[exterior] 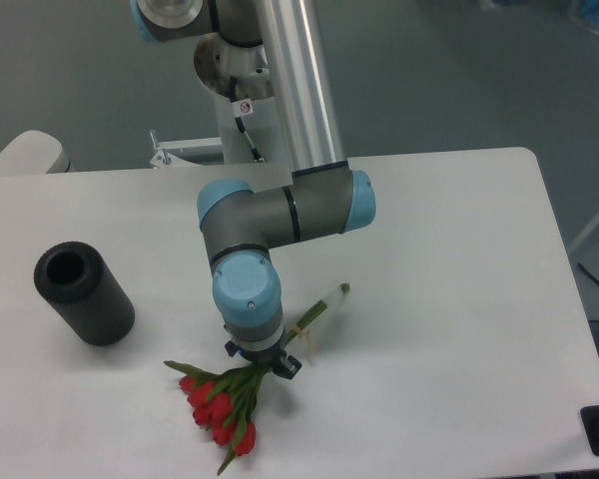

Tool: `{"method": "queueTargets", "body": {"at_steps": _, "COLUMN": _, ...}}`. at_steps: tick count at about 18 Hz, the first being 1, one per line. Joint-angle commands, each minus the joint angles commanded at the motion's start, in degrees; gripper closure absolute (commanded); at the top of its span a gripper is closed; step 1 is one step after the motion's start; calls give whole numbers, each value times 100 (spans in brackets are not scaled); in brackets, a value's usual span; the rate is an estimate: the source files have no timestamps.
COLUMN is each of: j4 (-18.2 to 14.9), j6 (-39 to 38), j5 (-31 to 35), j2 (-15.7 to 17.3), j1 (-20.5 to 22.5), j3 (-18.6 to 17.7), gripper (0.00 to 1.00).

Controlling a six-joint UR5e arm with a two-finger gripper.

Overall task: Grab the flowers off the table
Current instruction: 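Lift the held tulips and carry them away from the black vase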

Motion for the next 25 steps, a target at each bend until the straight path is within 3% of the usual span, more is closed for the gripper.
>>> {"method": "queueTargets", "body": {"at_steps": 7, "j4": -588, "j6": 17, "j5": -53, "j2": -26, "j1": 290, "j3": 545, "gripper": 100}}
{"method": "queueTargets", "body": {"at_steps": 11, "j4": -755, "j6": 44, "j5": -88, "j2": -79, "j1": 509, "j3": 809, "gripper": 100}}
{"method": "queueTargets", "body": {"at_steps": 15, "j4": -1037, "j6": 711, "j5": -290, "j2": -97, "j1": 756, "j3": 1037, "gripper": 100}}
{"method": "queueTargets", "body": {"at_steps": 22, "j4": -1090, "j6": 1072, "j5": -308, "j2": -299, "j1": 976, "j3": 1274, "gripper": 100}}
{"method": "queueTargets", "body": {"at_steps": 25, "j4": -1423, "j6": 1212, "j5": -290, "j2": -430, "j1": 1002, "j3": 1520, "gripper": 100}}
